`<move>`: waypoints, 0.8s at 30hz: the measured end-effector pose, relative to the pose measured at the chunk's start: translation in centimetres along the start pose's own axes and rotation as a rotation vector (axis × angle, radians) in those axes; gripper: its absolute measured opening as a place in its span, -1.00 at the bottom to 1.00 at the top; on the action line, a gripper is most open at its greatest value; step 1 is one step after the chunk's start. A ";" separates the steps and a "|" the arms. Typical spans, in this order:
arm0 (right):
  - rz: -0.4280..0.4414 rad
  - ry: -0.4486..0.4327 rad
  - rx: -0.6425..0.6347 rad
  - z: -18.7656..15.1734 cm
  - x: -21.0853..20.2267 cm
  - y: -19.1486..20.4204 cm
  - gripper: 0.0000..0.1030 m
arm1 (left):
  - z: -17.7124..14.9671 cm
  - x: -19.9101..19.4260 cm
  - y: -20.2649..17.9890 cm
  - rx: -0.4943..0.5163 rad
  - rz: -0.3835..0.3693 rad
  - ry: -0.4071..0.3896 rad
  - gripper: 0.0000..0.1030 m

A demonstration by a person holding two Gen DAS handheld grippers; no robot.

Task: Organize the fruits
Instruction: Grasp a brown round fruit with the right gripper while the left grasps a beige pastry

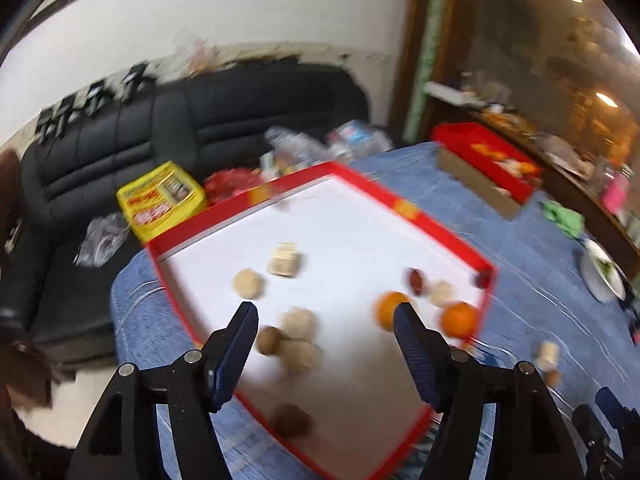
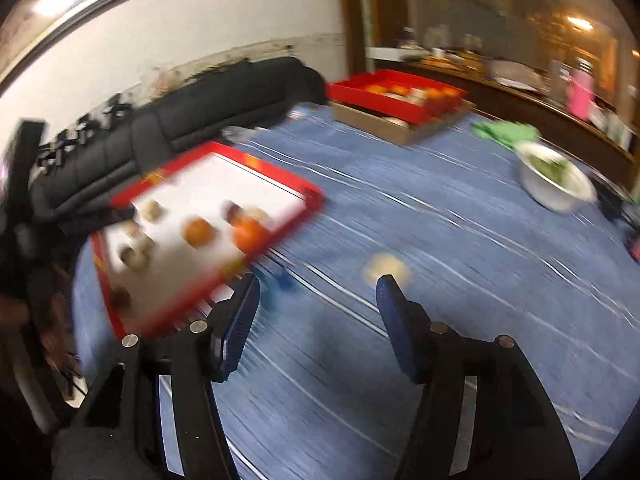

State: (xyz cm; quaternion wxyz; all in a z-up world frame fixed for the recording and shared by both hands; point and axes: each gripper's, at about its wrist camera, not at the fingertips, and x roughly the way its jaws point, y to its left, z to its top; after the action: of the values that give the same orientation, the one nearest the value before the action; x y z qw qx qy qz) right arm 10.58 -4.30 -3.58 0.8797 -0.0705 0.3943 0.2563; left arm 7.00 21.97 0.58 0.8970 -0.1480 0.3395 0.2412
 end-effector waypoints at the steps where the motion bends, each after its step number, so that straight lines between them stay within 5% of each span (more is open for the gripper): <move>1: -0.024 0.008 0.013 -1.0 -0.7 -1.4 0.19 | -0.5 -0.5 -0.8 0.022 -0.023 -0.012 0.32; 5: -0.096 0.037 0.069 -3.9 -2.6 -5.6 0.19 | -3.8 -2.0 -6.1 0.186 -0.162 -0.003 0.32; 9: -0.110 0.063 0.088 -4.4 -2.4 -7.4 0.19 | -6.3 -2.2 -9.3 0.293 -0.223 0.030 0.32; 17: -0.028 0.099 0.021 -2.5 2.0 -5.3 0.16 | -7.2 -2.0 -9.7 0.311 -0.230 0.051 0.32; 24: -0.048 0.138 -0.020 -0.8 5.8 -4.1 -0.29 | -7.4 -1.8 -9.7 0.313 -0.244 0.053 0.32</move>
State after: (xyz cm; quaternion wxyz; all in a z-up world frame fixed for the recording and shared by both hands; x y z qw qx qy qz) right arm 15.34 -5.78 -8.67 0.8557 -0.1061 0.4496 0.2333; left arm 7.05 10.05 -2.55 0.9225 -0.0531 0.3758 0.0709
